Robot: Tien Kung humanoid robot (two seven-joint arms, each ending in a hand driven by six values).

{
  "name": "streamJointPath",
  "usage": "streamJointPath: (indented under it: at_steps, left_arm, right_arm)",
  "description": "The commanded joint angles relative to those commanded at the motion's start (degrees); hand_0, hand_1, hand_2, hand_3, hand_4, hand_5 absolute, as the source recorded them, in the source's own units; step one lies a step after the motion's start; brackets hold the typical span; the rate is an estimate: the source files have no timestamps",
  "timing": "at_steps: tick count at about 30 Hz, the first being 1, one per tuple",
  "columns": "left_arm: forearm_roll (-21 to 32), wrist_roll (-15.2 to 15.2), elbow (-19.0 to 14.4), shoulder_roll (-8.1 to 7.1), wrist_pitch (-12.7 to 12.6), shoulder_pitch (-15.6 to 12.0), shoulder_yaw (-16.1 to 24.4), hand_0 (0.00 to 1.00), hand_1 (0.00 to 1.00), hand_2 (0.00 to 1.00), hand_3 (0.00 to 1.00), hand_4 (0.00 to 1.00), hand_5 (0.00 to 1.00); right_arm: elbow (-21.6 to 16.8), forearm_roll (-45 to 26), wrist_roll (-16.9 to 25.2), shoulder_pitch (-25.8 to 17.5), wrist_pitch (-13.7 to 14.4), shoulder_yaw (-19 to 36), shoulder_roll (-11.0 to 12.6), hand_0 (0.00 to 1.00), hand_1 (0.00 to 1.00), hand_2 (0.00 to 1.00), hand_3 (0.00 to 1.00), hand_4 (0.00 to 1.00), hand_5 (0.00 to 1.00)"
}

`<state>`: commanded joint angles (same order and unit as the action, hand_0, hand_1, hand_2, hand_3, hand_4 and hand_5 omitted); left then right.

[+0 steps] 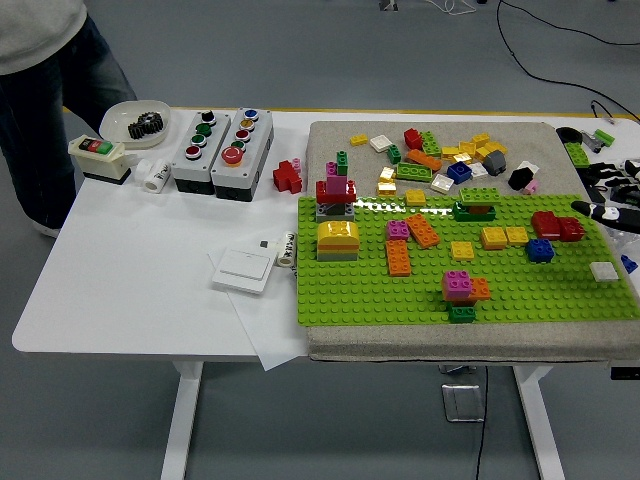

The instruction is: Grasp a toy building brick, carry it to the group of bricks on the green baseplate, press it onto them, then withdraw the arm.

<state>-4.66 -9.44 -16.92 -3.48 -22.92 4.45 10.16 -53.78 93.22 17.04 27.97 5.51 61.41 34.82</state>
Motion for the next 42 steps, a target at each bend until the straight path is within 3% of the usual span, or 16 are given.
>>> streamJointPath:
  at_steps: [1,6,7,19,31,42]
  left_arm:
    - [-0.06,-0.02,0.01,0.0,0.0,0.0,0.04,0.742,0.727,0.724,0.59,0.646,0.668]
    - [-0.23,-0.09,-0.01,-0.04,0.03,0.07,0.08,0.742,0.727,0.724,0.59,0.646,0.668]
    - [-0.22,-0.09,-0.01,-0.04,0.03,0.08,0.09,0.742,0.726,0.723,0.591,0.646,0.668]
    - [0.21,0.0,-0.01,0.0,0.05,0.26,-0.02,0.742,0.726,0.72,0.591,0.646,0.669]
    - [1.71,0.35,-0.13,-0.1,-0.04,0.4,-0.8,0.741,0.728,0.724,0.59,0.646,0.669]
    - [2.06,0.45,-0.17,-0.07,-0.05,0.66,-0.97,0.741,0.728,0.725,0.59,0.646,0.668]
  right_arm:
    - [0.2,2.15,0.34,0.23,0.38,-0.29,0.01,0.667,0.639,0.702,0.754,0.955,0.2]
    - [1.29,12.27,2.91,1.6,3.57,-2.7,0.12,0.667,0.639,0.702,0.754,0.955,0.2]
    - [1.44,13.47,3.39,1.81,4.09,-3.18,0.12,0.638,0.583,0.65,0.663,0.913,0.134]
    - [4.08,13.02,4.19,5.67,4.78,-10.8,-0.95,0.62,0.552,0.624,0.646,0.891,0.105]
    - [6.81,14.23,2.06,9.5,2.82,-18.25,-2.95,0.606,0.545,0.611,0.644,0.89,0.114]
    - [8.5,15.73,-0.04,10.77,3.12,-19.87,-4.48,0.566,0.538,0.595,0.616,0.846,0.116]
